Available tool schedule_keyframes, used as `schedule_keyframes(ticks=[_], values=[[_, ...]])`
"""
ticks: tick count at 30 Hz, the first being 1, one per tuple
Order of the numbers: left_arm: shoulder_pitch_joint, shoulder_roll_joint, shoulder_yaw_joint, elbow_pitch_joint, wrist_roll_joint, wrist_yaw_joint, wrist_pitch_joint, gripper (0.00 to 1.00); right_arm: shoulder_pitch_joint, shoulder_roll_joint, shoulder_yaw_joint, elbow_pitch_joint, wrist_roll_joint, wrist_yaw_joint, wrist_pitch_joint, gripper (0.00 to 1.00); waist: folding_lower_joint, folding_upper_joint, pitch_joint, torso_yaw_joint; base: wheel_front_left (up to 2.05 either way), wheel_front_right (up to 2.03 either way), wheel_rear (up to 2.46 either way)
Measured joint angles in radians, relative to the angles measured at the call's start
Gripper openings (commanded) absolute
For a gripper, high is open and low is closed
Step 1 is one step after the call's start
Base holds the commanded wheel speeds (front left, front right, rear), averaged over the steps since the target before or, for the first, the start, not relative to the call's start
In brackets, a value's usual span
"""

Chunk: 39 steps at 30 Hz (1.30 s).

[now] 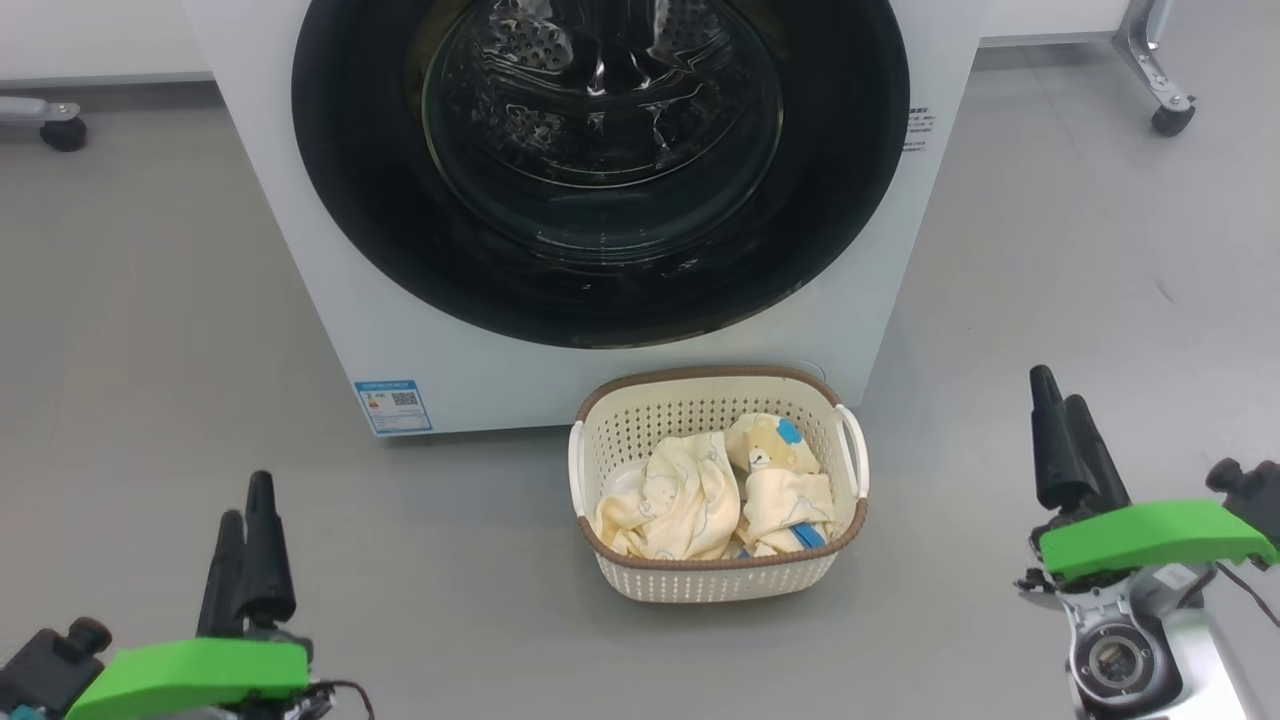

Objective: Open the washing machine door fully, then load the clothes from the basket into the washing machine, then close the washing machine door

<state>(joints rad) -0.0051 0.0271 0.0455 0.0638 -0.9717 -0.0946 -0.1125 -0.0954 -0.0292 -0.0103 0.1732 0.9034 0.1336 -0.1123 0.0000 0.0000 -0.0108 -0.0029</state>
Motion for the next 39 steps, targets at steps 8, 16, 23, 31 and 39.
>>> schedule_keyframes(ticks=[8,16,23,31,39], values=[[0.0,0.002,-0.042,-0.004,0.15,0.018,-0.02,1.0,-0.017,0.0,0.014,0.0,-0.099,0.0,-0.021,1.0,0.0,0.0,-0.003,-0.001,0.0,0.0,0.0],[0.0,0.003,-0.089,0.001,0.322,0.018,-0.045,1.0,-0.018,-0.001,0.031,0.031,-0.244,0.0,-0.043,1.0,0.0,0.0,-0.012,-0.003,0.0,0.0,0.0],[0.001,0.006,-0.126,0.04,0.563,0.043,-0.073,1.0,-0.036,-0.001,0.056,0.095,-0.413,0.0,-0.07,1.0,0.0,0.0,-0.015,-0.007,0.0,0.0,0.0],[0.002,0.008,-0.158,0.09,0.695,0.051,-0.099,1.0,-0.051,-0.001,0.069,0.156,-0.567,0.0,-0.092,1.0,0.0,0.0,-0.012,-0.017,0.0,0.0,0.0],[0.002,0.009,-0.175,0.155,0.724,0.05,-0.118,1.0,-0.078,-0.003,0.068,0.218,-0.689,0.0,-0.12,1.0,0.0,0.0,-0.006,-0.02,0.0,0.0,0.0]])
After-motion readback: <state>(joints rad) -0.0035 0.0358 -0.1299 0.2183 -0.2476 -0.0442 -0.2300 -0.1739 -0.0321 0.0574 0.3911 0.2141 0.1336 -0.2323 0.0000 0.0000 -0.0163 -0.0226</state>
